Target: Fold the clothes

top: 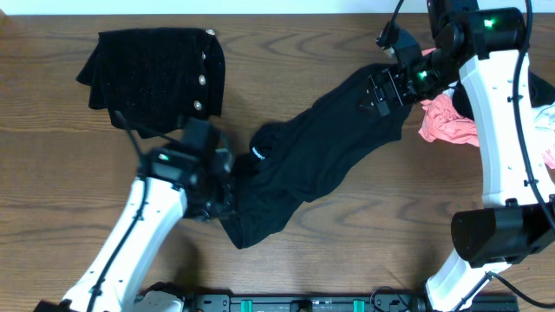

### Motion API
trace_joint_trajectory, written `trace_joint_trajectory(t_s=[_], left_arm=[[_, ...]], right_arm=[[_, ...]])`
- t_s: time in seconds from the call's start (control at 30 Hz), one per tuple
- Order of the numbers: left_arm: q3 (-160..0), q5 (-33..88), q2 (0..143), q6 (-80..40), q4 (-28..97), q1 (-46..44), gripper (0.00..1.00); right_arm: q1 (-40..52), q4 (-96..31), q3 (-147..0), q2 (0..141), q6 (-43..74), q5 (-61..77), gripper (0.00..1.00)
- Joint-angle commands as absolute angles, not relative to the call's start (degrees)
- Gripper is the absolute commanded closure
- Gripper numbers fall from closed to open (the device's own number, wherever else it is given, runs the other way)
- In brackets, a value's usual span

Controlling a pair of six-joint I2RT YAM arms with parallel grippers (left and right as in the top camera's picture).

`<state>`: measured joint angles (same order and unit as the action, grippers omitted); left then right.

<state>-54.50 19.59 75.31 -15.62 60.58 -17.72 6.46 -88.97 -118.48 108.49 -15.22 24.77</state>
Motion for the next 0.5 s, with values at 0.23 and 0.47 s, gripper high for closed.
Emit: trace_joint_trajectory(t_s=[0.23,0.47], left_arm=[[-44.5,20.3,75.2,-37.0,47.1,-21.5,0.75],[-43.4,20.3,75.2,-37.8,46.3,-21.5,0.38]], right_arm=[[8.0,-87.3,-112.8,107.5,-15.7,25.6,0.01],[9.6,-83.1,-105.7,107.5,-14.1,26.0,0.01]])
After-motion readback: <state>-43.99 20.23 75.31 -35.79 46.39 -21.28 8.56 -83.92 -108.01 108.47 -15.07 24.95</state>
